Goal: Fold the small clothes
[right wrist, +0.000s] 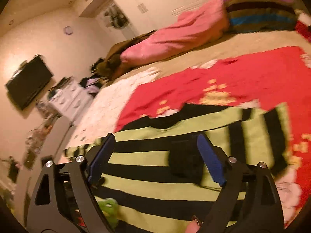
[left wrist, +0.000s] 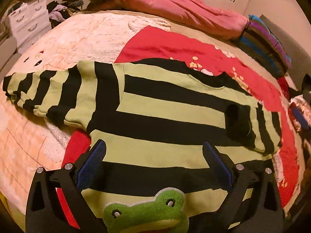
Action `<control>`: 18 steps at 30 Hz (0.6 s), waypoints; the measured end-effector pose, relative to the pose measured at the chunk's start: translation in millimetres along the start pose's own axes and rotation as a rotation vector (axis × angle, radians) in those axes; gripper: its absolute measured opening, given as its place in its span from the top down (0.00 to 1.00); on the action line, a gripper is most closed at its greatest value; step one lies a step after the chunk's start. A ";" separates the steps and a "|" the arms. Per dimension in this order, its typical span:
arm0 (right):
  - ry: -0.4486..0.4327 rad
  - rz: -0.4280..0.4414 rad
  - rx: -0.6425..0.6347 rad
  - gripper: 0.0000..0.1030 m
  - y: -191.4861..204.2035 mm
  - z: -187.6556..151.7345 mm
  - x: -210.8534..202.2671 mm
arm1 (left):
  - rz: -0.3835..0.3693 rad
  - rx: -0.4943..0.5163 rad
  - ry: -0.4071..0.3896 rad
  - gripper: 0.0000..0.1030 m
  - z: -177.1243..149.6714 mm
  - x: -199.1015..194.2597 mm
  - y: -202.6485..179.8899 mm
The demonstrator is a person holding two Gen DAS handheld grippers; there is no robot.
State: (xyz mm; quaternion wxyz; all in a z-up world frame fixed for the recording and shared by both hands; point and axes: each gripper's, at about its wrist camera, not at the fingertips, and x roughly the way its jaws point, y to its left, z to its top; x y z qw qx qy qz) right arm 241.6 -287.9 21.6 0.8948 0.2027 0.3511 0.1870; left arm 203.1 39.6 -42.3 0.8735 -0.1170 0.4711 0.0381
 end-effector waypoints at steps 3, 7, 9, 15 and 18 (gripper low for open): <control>-0.010 -0.144 -0.010 0.20 -19.4 -7.2 -14.4 | -0.017 0.019 0.003 0.04 -4.0 2.2 -9.5; 0.012 -0.290 -0.029 0.19 -41.1 -26.3 -23.7 | -0.079 0.057 0.032 0.04 -4.9 8.3 -36.4; 0.023 -0.337 -0.057 0.19 -48.3 -34.5 -21.2 | -0.112 0.078 0.029 0.04 -1.9 10.4 -53.1; 0.038 -0.385 -0.066 0.15 -60.0 -42.1 -17.6 | -0.187 0.161 0.059 0.04 14.1 39.3 -114.1; 0.033 -0.394 -0.031 0.14 -67.4 -41.6 -22.2 | -0.198 0.123 0.132 0.05 22.9 69.8 -129.9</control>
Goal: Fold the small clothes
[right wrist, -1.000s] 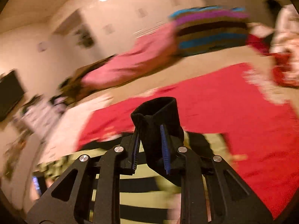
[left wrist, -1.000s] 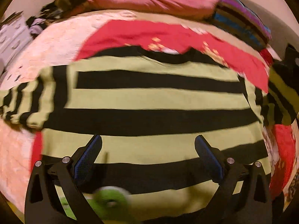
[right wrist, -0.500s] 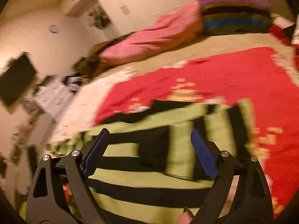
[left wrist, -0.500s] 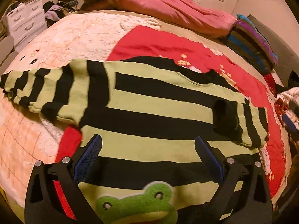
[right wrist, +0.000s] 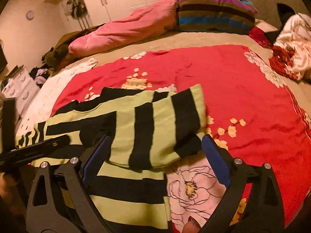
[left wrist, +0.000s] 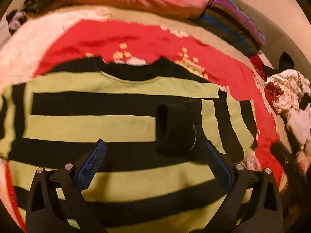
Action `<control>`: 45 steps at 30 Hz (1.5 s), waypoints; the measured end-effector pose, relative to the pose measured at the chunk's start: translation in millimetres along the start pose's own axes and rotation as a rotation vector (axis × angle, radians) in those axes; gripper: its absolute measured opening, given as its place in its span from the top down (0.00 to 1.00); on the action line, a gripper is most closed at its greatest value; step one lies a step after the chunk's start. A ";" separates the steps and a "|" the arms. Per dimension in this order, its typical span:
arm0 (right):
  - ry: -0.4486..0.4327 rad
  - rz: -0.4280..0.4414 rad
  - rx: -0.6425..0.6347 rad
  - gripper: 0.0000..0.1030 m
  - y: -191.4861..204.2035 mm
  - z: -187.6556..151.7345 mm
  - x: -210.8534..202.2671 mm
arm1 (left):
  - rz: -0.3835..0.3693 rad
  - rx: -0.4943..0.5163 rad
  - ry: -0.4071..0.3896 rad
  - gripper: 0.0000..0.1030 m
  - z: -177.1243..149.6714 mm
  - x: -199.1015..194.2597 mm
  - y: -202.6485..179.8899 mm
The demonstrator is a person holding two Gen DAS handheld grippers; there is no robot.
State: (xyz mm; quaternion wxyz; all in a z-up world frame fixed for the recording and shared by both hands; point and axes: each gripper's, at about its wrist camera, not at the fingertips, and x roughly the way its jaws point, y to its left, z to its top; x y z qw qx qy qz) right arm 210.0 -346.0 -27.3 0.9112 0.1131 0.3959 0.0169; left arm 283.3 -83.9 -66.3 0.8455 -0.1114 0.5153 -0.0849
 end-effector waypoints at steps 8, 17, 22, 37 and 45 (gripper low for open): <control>0.024 -0.016 0.032 0.14 -11.4 -4.7 9.6 | -0.073 -0.126 0.064 0.54 -0.2 53.3 -4.2; 0.036 -0.019 0.054 0.14 -14.3 -5.5 10.9 | -0.157 -0.086 -0.096 0.87 13.1 8.0 -8.7; 0.037 -0.002 0.034 0.14 -2.8 -5.2 7.9 | -0.140 -0.059 -0.231 0.87 28.5 -48.9 13.3; 0.091 0.049 -0.065 0.14 39.8 -18.0 17.3 | 0.108 -0.022 -0.259 0.87 26.7 -71.1 115.7; 0.079 0.044 -0.128 0.14 55.2 -13.7 20.6 | 0.173 -0.043 -0.203 0.80 14.8 -55.2 142.5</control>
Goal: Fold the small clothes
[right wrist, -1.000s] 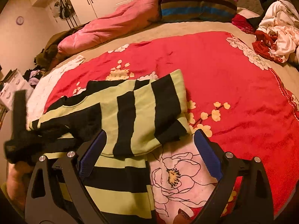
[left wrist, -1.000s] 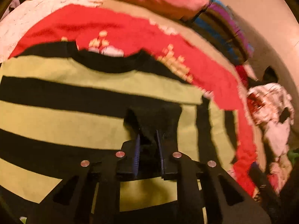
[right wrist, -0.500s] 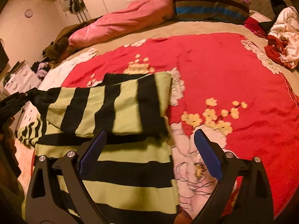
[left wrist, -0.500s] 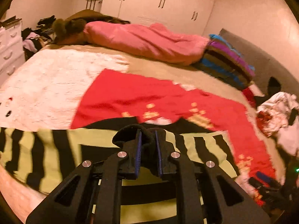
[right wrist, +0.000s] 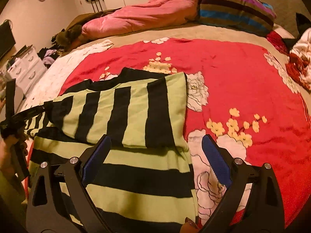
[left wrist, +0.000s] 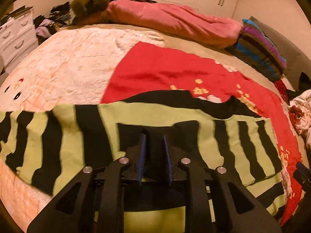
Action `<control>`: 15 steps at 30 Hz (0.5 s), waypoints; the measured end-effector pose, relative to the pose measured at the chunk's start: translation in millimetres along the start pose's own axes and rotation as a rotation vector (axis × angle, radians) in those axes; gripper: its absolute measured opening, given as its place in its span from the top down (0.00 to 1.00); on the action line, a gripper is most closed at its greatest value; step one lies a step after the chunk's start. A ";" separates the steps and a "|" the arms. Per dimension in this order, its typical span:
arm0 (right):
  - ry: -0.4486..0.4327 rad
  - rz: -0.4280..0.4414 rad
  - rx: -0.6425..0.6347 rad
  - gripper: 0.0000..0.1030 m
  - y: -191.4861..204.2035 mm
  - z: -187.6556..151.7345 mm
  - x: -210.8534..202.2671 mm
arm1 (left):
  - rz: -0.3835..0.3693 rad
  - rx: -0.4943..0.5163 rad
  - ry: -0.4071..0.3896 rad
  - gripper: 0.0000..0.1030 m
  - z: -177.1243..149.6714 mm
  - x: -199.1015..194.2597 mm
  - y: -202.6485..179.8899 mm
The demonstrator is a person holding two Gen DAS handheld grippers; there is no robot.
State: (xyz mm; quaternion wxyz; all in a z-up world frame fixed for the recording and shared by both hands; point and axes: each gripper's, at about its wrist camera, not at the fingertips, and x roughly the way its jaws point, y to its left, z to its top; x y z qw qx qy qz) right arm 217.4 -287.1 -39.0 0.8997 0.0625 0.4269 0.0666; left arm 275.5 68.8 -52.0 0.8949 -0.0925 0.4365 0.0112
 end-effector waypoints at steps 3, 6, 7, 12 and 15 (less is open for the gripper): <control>0.008 0.006 -0.015 0.14 6.4 -0.7 4.7 | 0.037 -0.027 -0.014 0.75 -2.3 -13.5 15.0; 0.020 0.007 -0.035 0.14 12.3 -2.6 10.2 | 0.033 -0.037 -0.038 0.75 -4.6 -33.3 19.0; 0.023 0.008 -0.039 0.14 14.2 -2.5 12.1 | 0.031 -0.029 -0.044 0.75 -5.1 -37.7 16.3; 0.021 0.006 -0.058 0.14 20.5 3.0 18.9 | -0.066 0.037 -0.049 0.75 -7.2 -46.8 -18.3; 0.024 0.001 -0.065 0.14 22.9 9.9 24.7 | -0.119 0.072 -0.010 0.67 -10.9 -32.9 -42.9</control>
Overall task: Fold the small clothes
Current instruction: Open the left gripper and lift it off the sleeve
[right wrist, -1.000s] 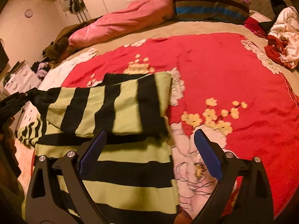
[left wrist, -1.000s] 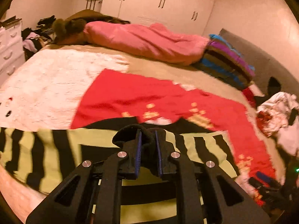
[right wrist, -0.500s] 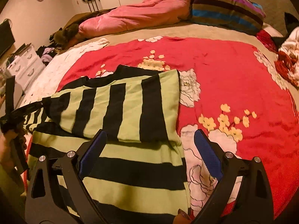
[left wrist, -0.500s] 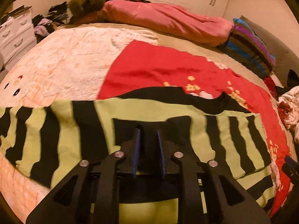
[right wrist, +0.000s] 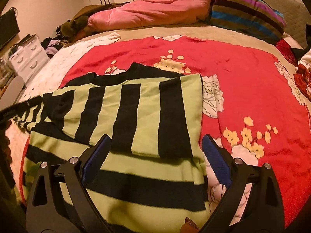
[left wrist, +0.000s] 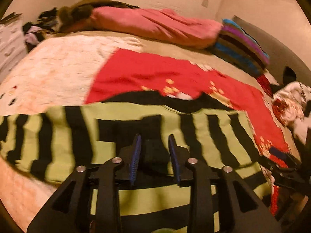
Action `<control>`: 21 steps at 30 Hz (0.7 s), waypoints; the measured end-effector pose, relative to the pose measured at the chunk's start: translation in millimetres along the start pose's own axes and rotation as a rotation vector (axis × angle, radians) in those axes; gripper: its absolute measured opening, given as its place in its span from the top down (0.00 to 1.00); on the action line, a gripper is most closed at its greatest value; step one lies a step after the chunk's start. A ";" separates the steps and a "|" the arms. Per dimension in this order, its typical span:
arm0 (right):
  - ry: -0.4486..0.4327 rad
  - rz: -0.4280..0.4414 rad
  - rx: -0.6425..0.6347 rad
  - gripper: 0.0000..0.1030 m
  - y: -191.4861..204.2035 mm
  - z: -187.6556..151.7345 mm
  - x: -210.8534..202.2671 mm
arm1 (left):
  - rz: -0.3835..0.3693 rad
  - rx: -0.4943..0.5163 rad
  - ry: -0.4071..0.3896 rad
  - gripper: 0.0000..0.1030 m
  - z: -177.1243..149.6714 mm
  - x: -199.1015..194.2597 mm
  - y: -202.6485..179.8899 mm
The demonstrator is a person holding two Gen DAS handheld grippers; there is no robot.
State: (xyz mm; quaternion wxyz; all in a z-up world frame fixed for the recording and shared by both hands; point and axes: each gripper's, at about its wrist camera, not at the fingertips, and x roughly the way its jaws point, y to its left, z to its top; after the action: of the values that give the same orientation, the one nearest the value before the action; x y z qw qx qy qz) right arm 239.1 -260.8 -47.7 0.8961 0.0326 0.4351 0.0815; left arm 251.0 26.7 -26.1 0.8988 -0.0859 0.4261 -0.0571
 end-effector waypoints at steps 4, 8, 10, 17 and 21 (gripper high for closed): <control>0.014 0.002 -0.013 0.14 1.6 10.0 13.3 | 0.018 0.030 0.094 0.53 -6.7 39.5 -12.9; 0.092 -0.016 -0.030 0.14 -0.1 8.3 42.0 | 0.055 0.020 0.151 0.50 -17.8 66.7 -1.7; 0.154 -0.044 -0.041 0.14 -1.5 1.5 58.6 | 0.047 0.021 0.143 0.50 -21.1 68.6 2.0; 0.136 -0.029 -0.010 0.13 -2.7 -10.9 53.4 | 0.018 -0.036 0.094 0.40 -19.8 44.1 9.4; 0.090 0.002 0.030 0.12 -4.8 -11.2 31.2 | 0.026 -0.066 0.065 0.36 -20.8 18.8 16.3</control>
State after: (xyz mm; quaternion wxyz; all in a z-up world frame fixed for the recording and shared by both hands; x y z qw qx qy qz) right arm 249.8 -260.3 -79.4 0.8750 0.0429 0.4759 0.0774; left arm 247.1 37.1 -56.5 0.8819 -0.1080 0.4576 -0.0342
